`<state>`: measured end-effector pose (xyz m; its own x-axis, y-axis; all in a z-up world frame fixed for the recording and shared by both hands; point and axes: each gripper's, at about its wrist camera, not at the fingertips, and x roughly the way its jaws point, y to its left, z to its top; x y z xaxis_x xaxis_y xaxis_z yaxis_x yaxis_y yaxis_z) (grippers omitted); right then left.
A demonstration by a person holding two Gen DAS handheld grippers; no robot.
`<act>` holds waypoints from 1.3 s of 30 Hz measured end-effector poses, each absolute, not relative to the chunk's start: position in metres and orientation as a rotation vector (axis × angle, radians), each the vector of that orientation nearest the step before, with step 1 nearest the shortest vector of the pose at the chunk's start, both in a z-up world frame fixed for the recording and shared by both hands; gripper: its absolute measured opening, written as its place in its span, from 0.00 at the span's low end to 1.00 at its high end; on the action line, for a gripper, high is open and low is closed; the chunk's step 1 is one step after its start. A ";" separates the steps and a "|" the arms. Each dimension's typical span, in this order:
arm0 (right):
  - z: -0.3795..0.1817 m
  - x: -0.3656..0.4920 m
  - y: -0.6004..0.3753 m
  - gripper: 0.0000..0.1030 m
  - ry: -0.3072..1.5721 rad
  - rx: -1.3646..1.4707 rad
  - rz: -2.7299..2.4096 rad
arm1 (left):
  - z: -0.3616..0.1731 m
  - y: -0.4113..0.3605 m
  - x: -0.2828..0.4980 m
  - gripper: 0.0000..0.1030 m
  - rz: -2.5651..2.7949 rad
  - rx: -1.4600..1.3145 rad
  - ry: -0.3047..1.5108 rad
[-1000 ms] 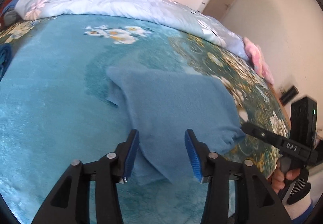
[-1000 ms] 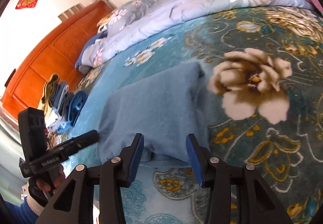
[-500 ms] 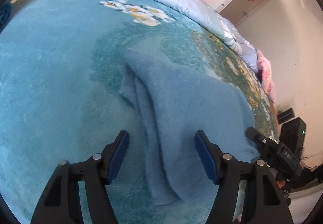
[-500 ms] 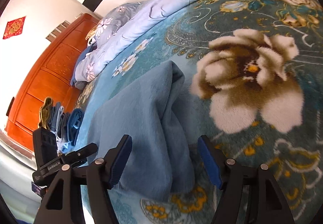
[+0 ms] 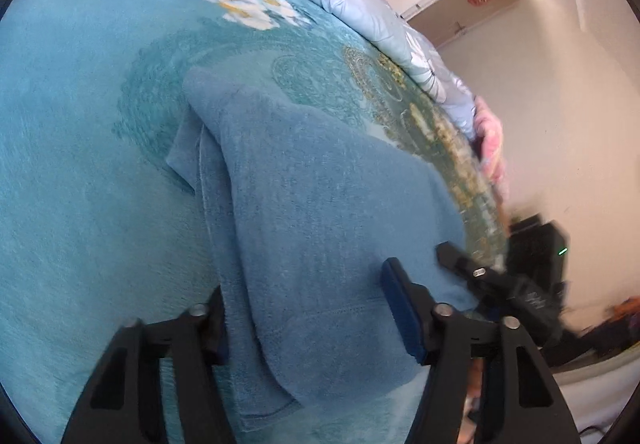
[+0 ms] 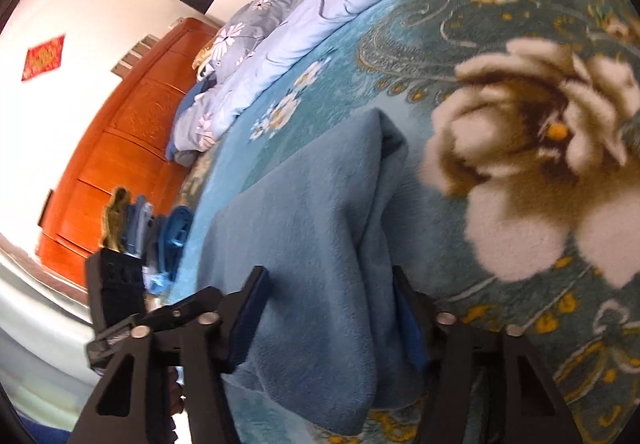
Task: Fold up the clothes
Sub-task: 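Grasp the folded blue shirt with both grippers and lift it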
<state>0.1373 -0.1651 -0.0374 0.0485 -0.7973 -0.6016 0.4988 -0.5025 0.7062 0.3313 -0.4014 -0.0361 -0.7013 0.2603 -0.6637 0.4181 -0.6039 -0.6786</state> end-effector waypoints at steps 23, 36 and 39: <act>0.009 0.187 -0.155 0.19 -0.356 1.336 -1.692 | 0.007 -0.384 0.377 0.16 -2.527 1.116 1.181; 0.074 0.239 -0.182 0.19 -0.237 1.185 -1.645 | 0.064 -0.400 0.431 0.16 -2.571 0.939 1.129; 0.091 0.250 -0.190 0.19 -0.217 1.144 -1.633 | 0.084 -0.403 0.444 0.16 -2.583 0.889 1.085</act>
